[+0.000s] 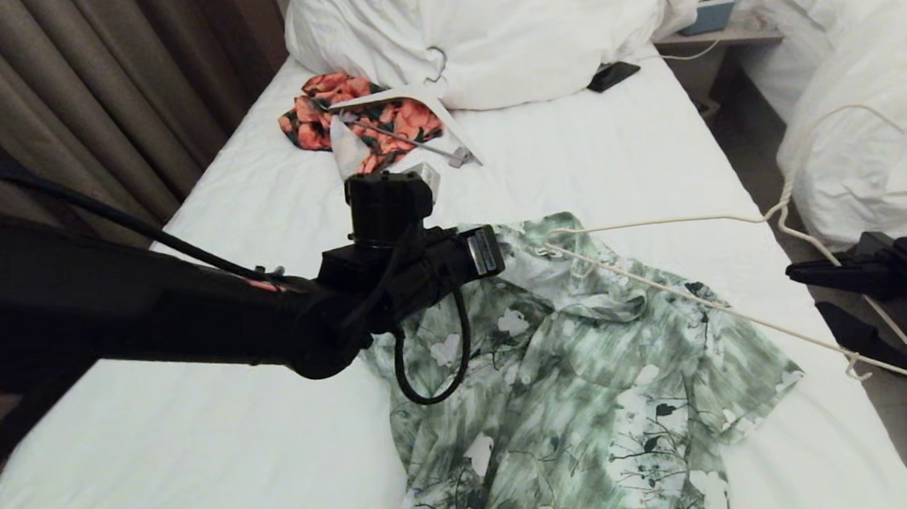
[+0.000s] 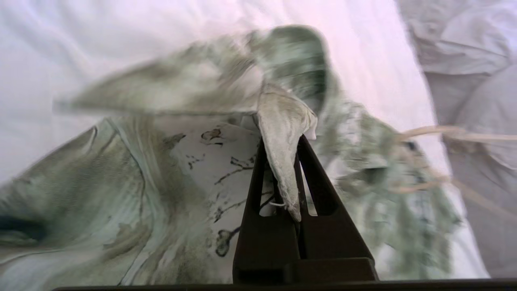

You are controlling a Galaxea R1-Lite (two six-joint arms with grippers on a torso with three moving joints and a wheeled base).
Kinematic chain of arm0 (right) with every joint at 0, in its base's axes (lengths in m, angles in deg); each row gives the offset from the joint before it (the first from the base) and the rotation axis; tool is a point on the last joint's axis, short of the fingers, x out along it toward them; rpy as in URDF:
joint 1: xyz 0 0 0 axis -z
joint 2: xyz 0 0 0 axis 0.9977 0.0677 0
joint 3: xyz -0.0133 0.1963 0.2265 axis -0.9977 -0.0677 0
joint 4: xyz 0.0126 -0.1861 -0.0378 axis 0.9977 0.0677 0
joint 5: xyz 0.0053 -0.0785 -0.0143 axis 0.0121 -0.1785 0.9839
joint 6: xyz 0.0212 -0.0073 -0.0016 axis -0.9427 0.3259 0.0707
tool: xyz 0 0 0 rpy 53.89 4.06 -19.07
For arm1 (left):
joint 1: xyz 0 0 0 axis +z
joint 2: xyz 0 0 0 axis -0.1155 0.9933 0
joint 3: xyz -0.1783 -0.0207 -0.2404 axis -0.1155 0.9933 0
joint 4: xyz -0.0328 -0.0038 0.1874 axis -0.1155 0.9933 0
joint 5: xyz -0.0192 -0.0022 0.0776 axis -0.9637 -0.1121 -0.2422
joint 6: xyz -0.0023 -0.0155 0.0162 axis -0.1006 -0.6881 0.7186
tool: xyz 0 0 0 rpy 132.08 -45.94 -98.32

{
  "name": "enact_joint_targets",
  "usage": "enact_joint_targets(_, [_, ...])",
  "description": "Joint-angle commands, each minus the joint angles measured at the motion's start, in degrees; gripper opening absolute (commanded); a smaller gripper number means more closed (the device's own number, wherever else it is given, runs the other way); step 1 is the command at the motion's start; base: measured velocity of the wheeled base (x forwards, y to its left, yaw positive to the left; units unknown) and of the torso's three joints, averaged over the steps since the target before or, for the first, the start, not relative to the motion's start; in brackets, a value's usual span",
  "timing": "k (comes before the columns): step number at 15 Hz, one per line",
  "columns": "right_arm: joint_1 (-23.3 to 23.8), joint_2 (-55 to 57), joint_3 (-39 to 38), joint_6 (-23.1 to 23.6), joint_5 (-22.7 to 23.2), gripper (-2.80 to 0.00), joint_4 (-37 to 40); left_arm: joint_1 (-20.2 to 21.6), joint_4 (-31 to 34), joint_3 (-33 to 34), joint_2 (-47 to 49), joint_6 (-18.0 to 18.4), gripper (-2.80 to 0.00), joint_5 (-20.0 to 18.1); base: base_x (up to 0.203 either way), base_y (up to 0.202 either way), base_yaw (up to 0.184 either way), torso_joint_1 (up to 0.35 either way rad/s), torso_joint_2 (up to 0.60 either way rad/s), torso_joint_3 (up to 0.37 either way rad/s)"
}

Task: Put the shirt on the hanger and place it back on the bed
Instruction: Lift the shirt and hanger, then hook one side of the shirt onto the hanger

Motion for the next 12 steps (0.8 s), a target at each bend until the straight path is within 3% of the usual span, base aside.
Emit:
enact_joint_targets(1, [-0.7, 0.0, -0.6, 0.3, 0.5, -2.8, 0.1, -1.2, 0.2, -0.5, -2.5, 0.0, -2.8, 1.3, 0.0, 0.0, 0.0, 0.0, 0.0, 0.0])
enact_joint_targets(4, [-2.0, -0.1, -1.6, 0.3, 0.5, -2.8, 0.0, -2.4, 5.1, -2.8, -2.5, 0.4, -2.8, 5.2, 0.0, 0.0, 0.0, 0.0, 0.0, 0.0])
enact_joint_targets(6, [-2.5, -0.1, -1.7, 0.3, 0.5, -2.8, 0.0, -2.5, 5.4, -2.9, -2.7, 0.7, -2.8, 5.4, 0.0, 0.0, 0.0, 0.0, 0.0, 0.0])
enact_joint_targets(12, [-4.7, 1.0, 1.5, -0.9, 0.5, -2.8, -0.1, -8.4, 9.2, -3.6, -4.4, 0.8, -2.8, 10.6, 0.0, 0.0, 0.0, 0.0, 0.0, 0.0])
